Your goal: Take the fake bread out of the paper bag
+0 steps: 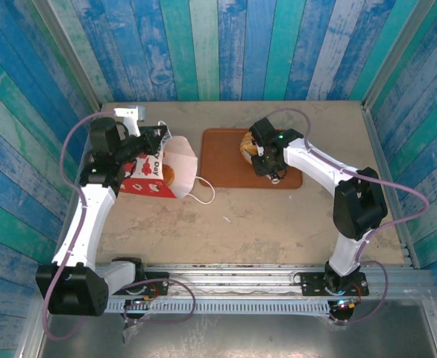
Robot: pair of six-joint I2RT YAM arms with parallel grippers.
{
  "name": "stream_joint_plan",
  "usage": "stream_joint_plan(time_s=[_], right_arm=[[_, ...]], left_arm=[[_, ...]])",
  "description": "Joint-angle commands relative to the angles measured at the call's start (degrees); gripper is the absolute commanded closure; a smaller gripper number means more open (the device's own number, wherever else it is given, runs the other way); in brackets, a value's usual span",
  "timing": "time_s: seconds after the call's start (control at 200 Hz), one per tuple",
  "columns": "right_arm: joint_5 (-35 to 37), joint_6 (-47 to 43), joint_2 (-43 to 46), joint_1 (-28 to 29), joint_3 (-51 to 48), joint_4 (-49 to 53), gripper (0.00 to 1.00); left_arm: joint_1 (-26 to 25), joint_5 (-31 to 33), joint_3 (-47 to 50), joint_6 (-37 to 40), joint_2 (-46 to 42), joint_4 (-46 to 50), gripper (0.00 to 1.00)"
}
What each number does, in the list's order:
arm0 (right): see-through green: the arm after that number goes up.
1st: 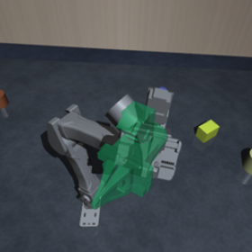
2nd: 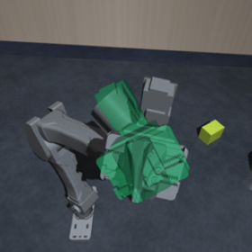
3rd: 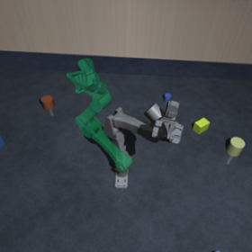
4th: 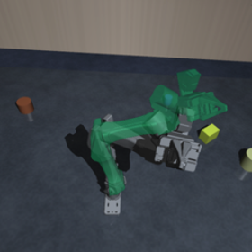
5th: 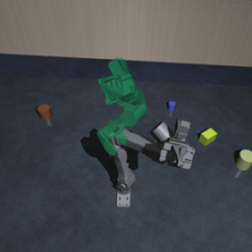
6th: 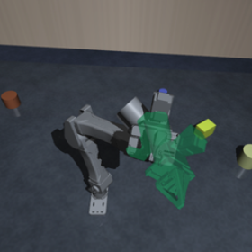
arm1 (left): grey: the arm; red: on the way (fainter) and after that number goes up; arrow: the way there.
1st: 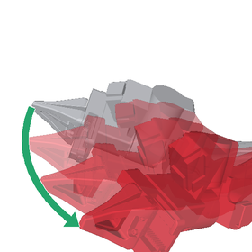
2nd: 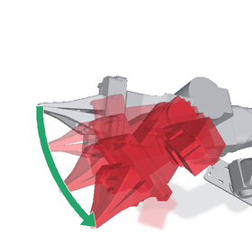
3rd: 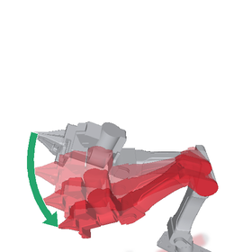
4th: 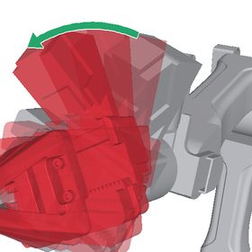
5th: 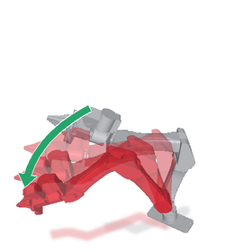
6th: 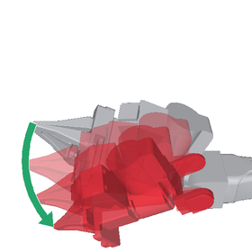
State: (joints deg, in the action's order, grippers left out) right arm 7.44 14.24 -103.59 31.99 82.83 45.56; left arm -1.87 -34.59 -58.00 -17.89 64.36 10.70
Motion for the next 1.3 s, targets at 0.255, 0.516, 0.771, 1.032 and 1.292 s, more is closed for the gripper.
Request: stream_joint_plan(time_s=[0.255, 0.516, 0.771, 1.032, 1.292], right_arm=[[-0.8, -0.9, -0.1, -0.2, 1.7, -0.6, 0.53], [-3.2, -0.9, 5.5, -0.2, -1.6, -3.0, 0.49], [-3.4, -0.2, 16.1, -0.3, -9.1, -7.4, 0.48], [-3.8, -0.6, 30.8, -0.3, -20.7, -19.0, 0.50], [-24.0, -4.0, 38.4, -0.1, -27.7, -26.3, 0.52]], left_arm=[[0.1, -0.2, 0.4, -0.2, -0.1, -1.8, 1.00], [0.1, 0.0, -0.2, 0.8, -0.1, -0.8, 1.00], [0.1, 1.9, -2.6, 6.5, -0.4, 4.5, 1.00], [0.2, 4.9, -2.9, 12.8, -3.4, 9.0, 1.00], [0.1, 4.7, -2.6, 25.9, -8.2, 14.8, 1.00]])
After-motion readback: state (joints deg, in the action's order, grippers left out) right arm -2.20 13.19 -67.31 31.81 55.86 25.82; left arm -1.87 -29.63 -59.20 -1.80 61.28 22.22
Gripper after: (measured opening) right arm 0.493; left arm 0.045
